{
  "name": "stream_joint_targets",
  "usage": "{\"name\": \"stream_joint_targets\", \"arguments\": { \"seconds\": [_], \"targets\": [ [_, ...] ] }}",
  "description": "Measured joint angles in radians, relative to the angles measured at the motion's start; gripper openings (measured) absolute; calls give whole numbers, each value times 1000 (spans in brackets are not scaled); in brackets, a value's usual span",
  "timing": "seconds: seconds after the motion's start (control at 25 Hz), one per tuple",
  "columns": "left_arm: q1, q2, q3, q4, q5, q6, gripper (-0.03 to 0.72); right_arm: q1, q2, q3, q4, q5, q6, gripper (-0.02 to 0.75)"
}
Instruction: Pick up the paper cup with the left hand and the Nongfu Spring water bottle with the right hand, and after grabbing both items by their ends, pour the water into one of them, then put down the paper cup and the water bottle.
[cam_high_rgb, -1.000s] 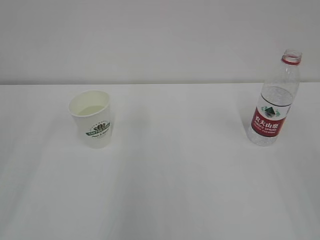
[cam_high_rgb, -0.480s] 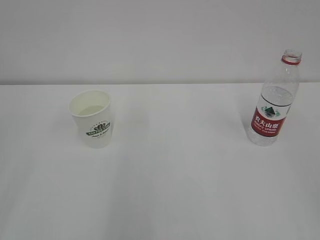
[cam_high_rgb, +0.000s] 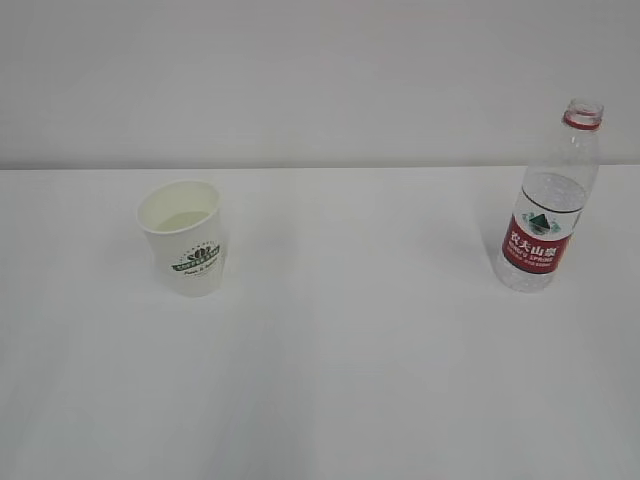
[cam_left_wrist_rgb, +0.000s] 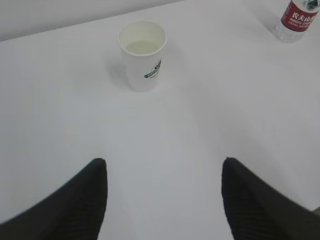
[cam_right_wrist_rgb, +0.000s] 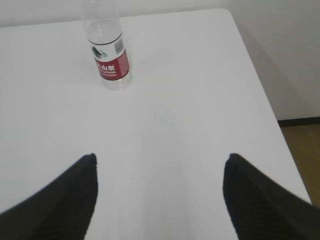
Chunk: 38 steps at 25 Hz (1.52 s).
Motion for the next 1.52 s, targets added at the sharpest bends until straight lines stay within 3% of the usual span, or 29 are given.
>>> {"name": "stream_joint_targets", "arguments": {
  "seconds": [1.0, 1.52],
  "targets": [
    [0, -333, -6, -70, 278, -10, 516, 0, -95, -2, 1, 6, -21, 587],
    [0, -341, 36, -19, 296, -19, 476, 0, -189, 89, 42, 8, -21, 587]
  ]
}}
